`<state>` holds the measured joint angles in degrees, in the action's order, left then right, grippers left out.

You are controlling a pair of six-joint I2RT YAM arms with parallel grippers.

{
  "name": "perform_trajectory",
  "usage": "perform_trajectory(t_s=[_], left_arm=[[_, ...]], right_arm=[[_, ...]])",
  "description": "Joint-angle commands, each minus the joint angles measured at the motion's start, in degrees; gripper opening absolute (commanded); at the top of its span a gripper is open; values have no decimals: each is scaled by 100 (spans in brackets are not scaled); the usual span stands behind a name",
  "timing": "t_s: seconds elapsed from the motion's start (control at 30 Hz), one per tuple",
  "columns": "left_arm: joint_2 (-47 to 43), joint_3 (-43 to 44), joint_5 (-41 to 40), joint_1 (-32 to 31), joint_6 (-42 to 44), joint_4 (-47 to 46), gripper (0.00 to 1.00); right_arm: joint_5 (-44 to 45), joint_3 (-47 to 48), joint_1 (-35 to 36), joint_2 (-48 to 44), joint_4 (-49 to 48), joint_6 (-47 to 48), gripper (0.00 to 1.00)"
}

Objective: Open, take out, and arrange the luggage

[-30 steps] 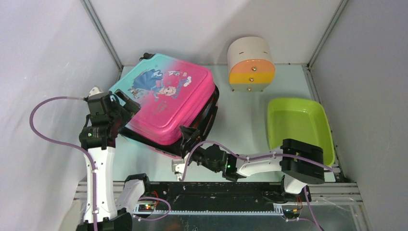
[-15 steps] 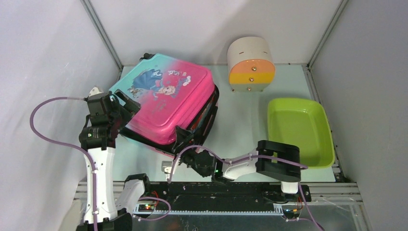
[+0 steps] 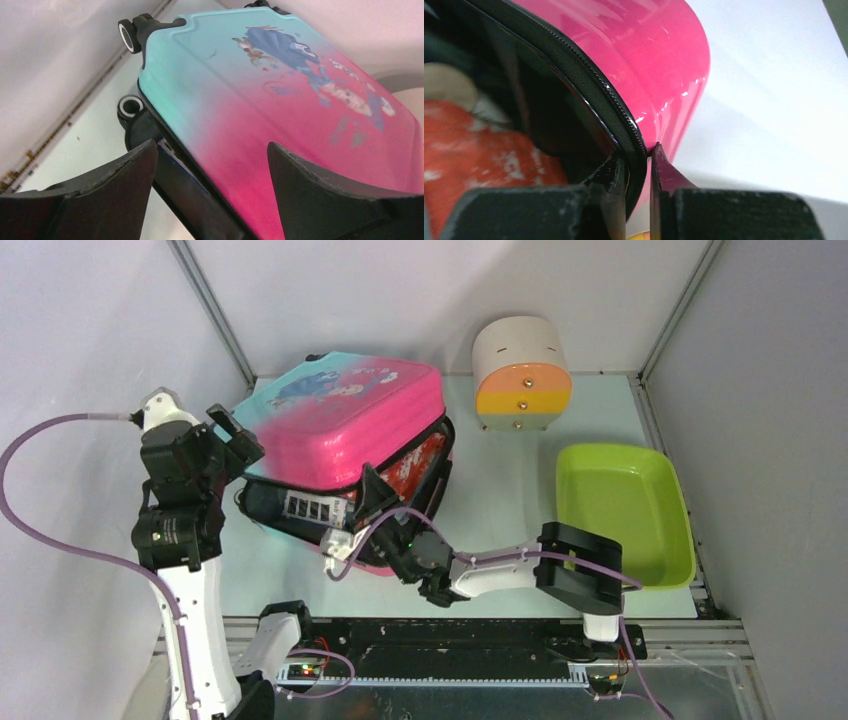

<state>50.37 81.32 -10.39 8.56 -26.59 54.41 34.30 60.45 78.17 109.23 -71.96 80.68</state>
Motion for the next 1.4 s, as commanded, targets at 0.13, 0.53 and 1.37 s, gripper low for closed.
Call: perform_trajectory(t_s=[0.13,0.53,1.37], left_arm=[[-145,78,1585,-292,1915,-275,77],[-1780,-2615,3444,-2045,5321,-1783,62],[-89,-3309,1629,-5261,7741,-1522,79]], right_arm=[[-395,455,-794,-545,330,-1453,0],[-1610,603,-1982,-968,1417,-3060,0],[-2547,1415,-3361,-1013,2568,-5223,0]])
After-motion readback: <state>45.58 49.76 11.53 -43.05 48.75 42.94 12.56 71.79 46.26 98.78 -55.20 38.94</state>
